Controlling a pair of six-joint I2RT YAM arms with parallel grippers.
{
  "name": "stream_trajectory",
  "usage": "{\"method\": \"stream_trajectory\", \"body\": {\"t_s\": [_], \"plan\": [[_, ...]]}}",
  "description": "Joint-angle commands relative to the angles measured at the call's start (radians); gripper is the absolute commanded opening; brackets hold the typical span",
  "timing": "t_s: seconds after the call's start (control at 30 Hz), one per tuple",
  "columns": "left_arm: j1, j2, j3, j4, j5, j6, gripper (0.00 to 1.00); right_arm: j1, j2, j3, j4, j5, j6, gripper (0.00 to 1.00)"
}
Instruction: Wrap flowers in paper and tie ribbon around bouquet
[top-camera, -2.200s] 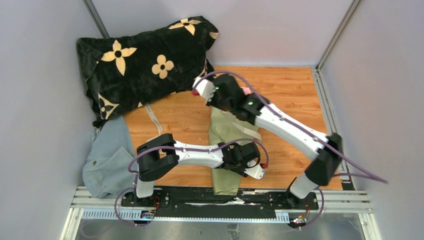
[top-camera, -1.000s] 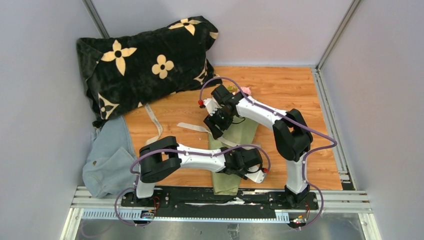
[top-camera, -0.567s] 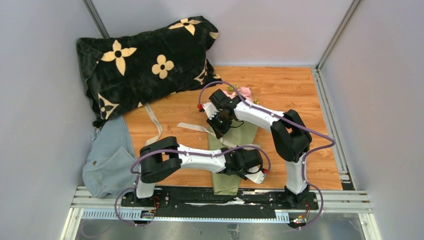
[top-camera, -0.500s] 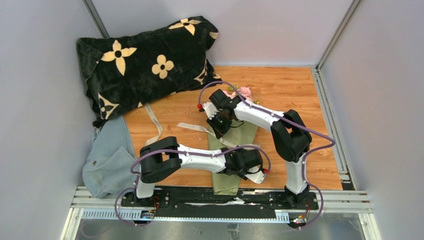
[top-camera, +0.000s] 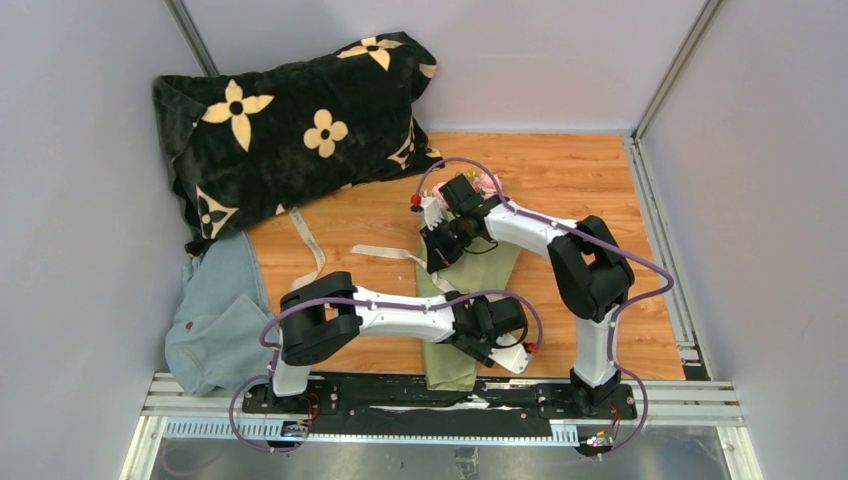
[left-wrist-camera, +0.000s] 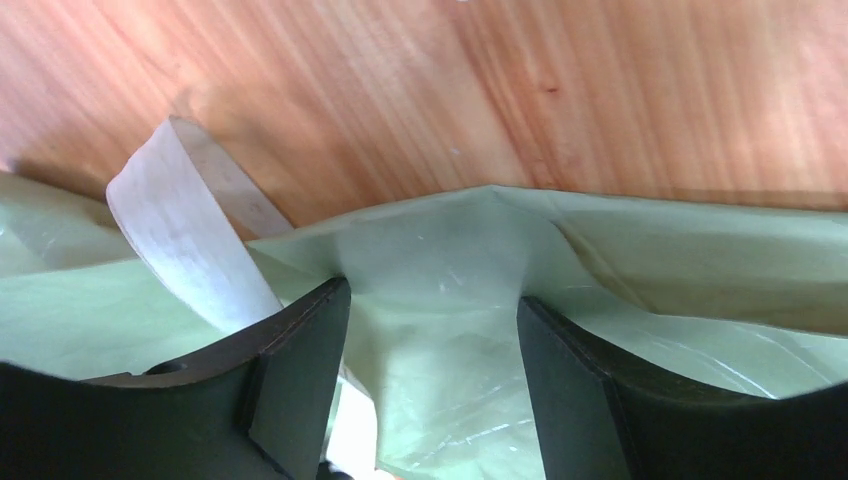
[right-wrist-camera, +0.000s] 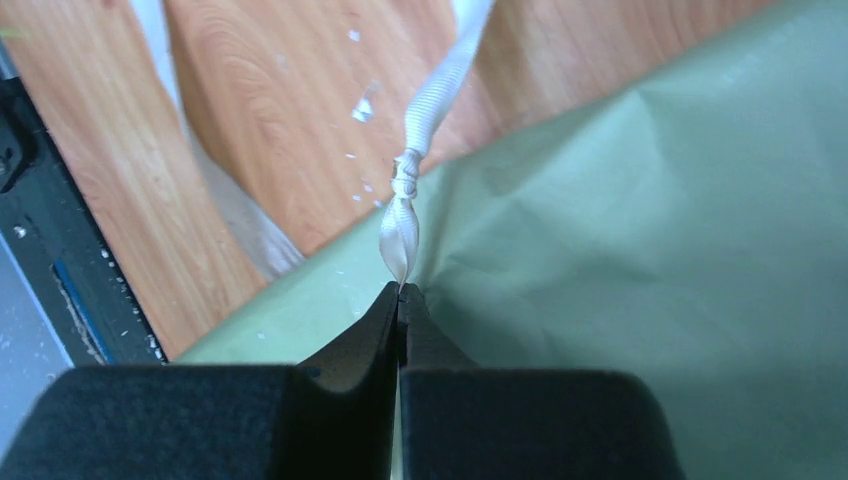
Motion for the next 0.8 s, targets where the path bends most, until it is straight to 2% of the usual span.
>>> {"method": "stream_trajectory", "body": {"t_s": [0.0,0.23,0.4,0.47,0.6,0.7,0.77], "plan": [[-0.016,0.001,0.02,-0.205,0.171,-0.036,0.71,-0.031,0.043,-0.059,0.068,0.006,0.041,0.0],[0.004,-0.132,0.105,-0.455,0.337,-0.017,0.78,-0.053,0.05,-0.117,0.147,0.018,0.077,0.0],[0.141,-0.238,0.165,-0.634,0.496,-0.059,0.82,-0.055,0.058,-0.131,0.174,0.015,0.084,0.0],[0.237,-0.295,0.173,-0.686,0.538,-0.076,0.82,-0.055,0.059,-0.132,0.18,0.014,0.087,0.0],[0.588,-0.432,0.134,-0.708,0.605,-0.114,0.83,-0.056,0.053,-0.138,0.194,0.01,0.097,0.0],[0.909,-0.444,0.082,-0.672,0.538,-0.168,0.77,-0.055,0.047,-0.141,0.197,0.004,0.1,0.0],[1.074,-0.404,0.027,-0.615,0.456,-0.201,0.72,-0.056,0.04,-0.145,0.194,0.008,0.096,0.0]]}}
